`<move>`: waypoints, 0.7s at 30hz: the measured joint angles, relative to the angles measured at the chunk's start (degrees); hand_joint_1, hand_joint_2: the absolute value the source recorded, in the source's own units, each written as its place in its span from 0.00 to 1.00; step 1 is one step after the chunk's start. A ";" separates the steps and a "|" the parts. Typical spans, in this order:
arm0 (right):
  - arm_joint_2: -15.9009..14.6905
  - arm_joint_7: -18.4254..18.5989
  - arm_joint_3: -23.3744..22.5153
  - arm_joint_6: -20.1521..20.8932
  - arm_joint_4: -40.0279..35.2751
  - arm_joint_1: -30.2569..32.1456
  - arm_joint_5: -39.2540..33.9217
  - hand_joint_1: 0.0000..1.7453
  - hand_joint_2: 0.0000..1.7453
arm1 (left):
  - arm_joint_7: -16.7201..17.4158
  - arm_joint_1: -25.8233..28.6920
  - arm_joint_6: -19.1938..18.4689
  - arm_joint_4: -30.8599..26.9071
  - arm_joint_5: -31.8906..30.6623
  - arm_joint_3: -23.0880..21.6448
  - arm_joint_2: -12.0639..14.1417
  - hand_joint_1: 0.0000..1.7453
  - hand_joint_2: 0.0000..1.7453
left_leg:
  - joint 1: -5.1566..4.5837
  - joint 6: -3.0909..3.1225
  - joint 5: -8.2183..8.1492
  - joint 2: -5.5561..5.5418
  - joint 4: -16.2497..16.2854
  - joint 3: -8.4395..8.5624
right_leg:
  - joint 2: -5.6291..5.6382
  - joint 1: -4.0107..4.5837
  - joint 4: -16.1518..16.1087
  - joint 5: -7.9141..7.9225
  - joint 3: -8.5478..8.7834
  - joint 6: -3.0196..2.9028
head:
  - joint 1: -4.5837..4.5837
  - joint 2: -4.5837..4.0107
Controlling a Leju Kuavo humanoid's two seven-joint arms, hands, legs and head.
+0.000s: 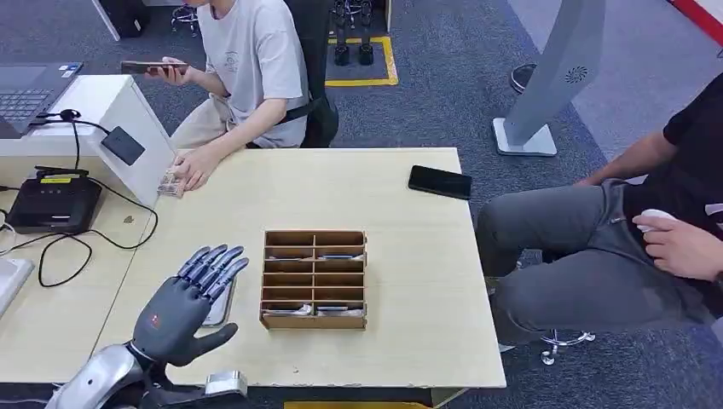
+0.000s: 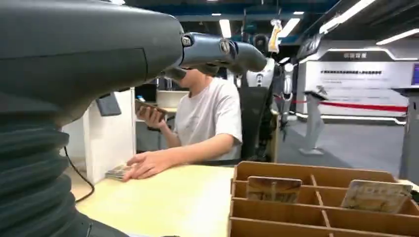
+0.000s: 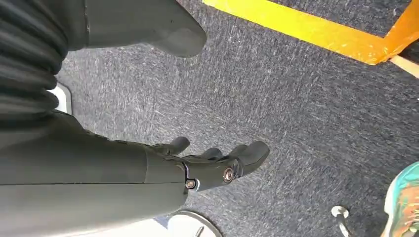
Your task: Pass the card to the sensor for recognition and then transmit it.
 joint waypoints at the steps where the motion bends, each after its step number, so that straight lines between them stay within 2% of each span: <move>1: 0.00 0.00 0.02 0.00 0.00 -0.02 0.00 0.00 1.00 | 0.00 -0.06 -0.02 0.17 0.00 -0.17 -0.09 0.00 1.00 | 0.00 0.00 0.00 0.00 0.00 0.00 | 0.00 0.00 0.00 0.00 0.00 0.00 | 0.02 0.00; 21: 0.02 0.50 0.63 -0.09 0.02 -0.06 -0.22 0.00 1.00 | 1.12 -0.44 -0.74 3.21 0.15 -1.22 -1.40 0.00 1.00 | 0.00 0.00 0.00 0.00 0.00 0.00 | 0.00 0.00 0.00 0.00 0.01 0.00 | 0.00 0.00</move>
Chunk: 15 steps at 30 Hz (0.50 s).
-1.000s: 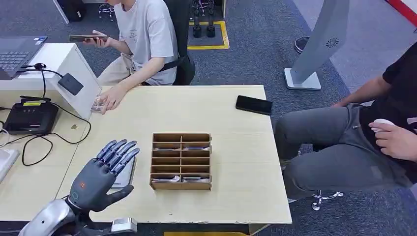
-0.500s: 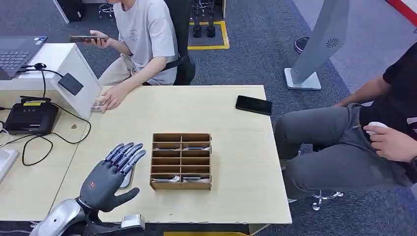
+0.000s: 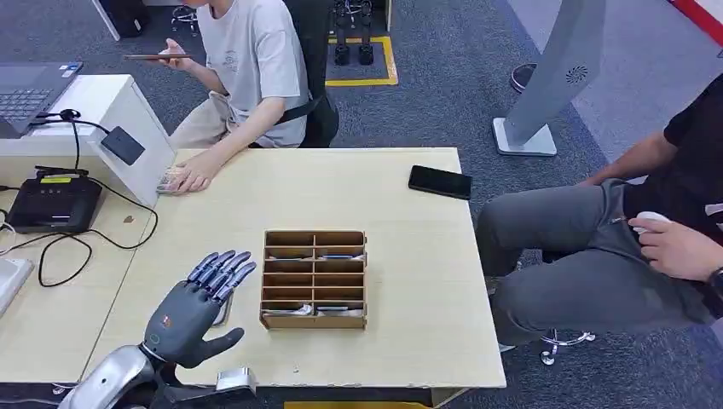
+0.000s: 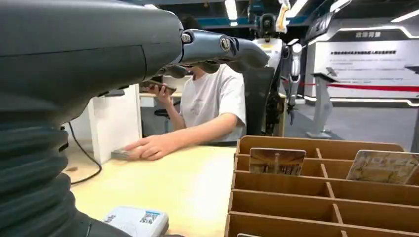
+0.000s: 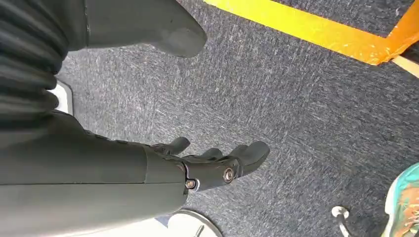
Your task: Pass the card to the sensor for recognition and then transmit it.
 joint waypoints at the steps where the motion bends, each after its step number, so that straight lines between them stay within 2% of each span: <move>1: 0.00 0.00 0.20 0.00 -0.02 -0.01 -0.22 0.00 1.00 | 0.15 0.00 -0.07 0.24 0.07 0.00 -0.15 0.00 1.00 | 0.00 0.00 0.00 0.00 0.00 0.00 | 0.00 0.00 0.00 0.00 0.00 0.00 | 0.02 0.00; 15: 0.00 0.15 0.90 0.02 0.00 -0.14 -0.72 0.00 1.00 | 0.94 0.24 -1.73 2.32 0.44 -0.02 -0.98 0.00 1.00 | 0.00 0.00 0.00 0.00 0.00 -0.01 | 0.00 0.00 0.00 0.00 0.00 0.00 | 0.00 0.00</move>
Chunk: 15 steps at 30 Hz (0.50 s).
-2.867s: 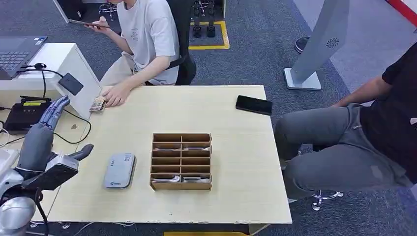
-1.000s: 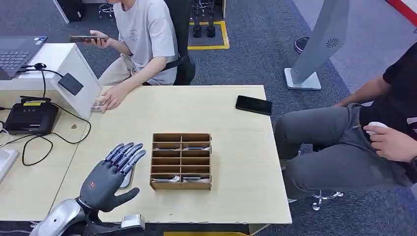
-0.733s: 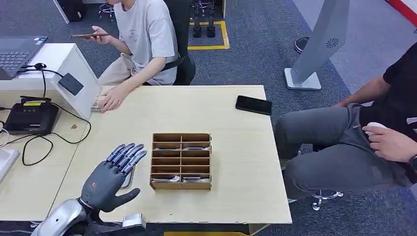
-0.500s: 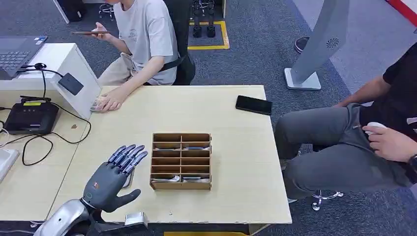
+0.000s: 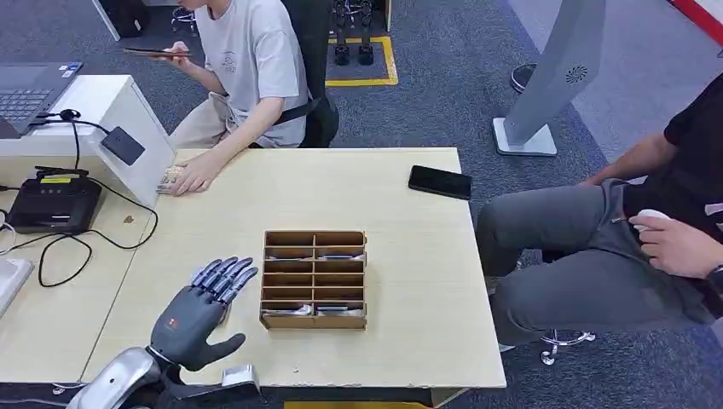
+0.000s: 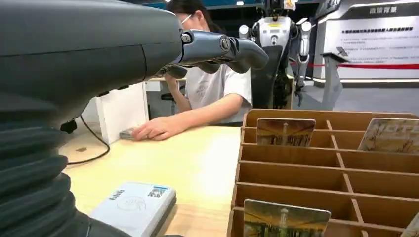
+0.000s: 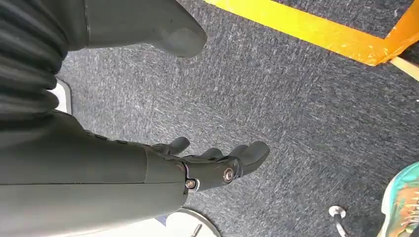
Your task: Pass the card to the sensor for recognition and then transmit it.
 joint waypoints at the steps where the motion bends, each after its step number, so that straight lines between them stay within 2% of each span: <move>1: 0.00 0.02 0.00 0.00 0.00 0.00 0.00 0.00 1.00 | 0.00 0.03 -0.04 0.07 0.02 0.00 -0.02 0.00 1.00 | 0.00 0.00 0.00 0.00 0.00 0.00 | 0.00 0.00 0.00 0.00 0.00 0.00 | 0.00 0.00; 15: 0.00 0.02 1.31 0.00 -0.02 -0.05 -0.07 0.00 1.00 | -0.02 0.21 -0.61 0.44 0.28 0.00 -0.26 0.00 1.00 | 0.00 0.00 0.00 0.00 0.00 0.00 | 0.00 0.00 0.00 0.00 0.00 0.00 | 0.00 0.00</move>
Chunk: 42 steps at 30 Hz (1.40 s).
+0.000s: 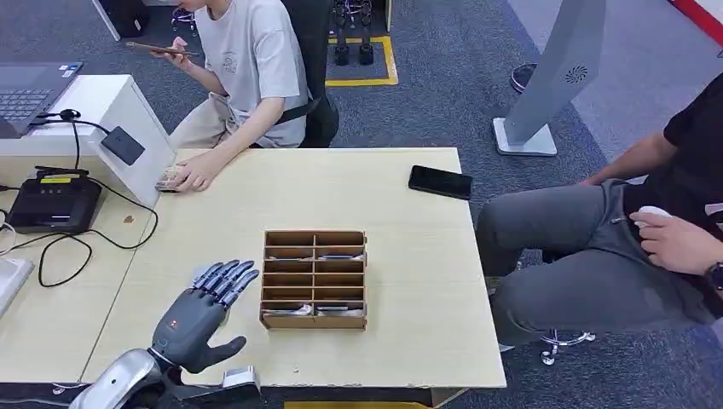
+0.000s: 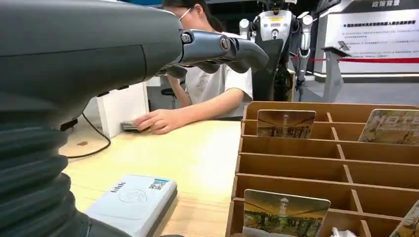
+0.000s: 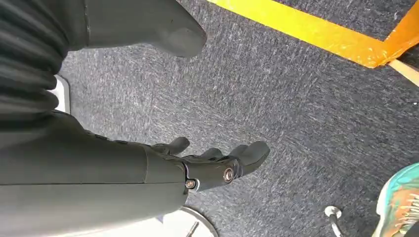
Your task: Pass the card to the sensor for recognition and then transmit it.
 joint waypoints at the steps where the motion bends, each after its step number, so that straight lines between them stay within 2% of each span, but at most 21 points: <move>1: 0.00 0.00 0.00 0.00 0.00 0.00 0.00 0.00 1.00 | 0.00 0.00 0.00 0.00 0.00 0.00 -0.04 0.00 1.00 | 0.00 0.00 0.00 0.00 0.00 0.00 | 0.00 0.00 0.00 0.00 0.00 0.00 | 0.00 0.00; 42: 0.00 0.35 0.24 -0.02 0.00 -0.05 -0.85 0.00 1.00 | -0.68 0.09 -0.50 0.13 0.92 -0.68 -0.66 0.00 1.00 | 0.00 0.00 0.00 0.00 0.00 0.00 | 0.00 0.00 0.00 0.00 0.00 0.00 | 0.00 0.00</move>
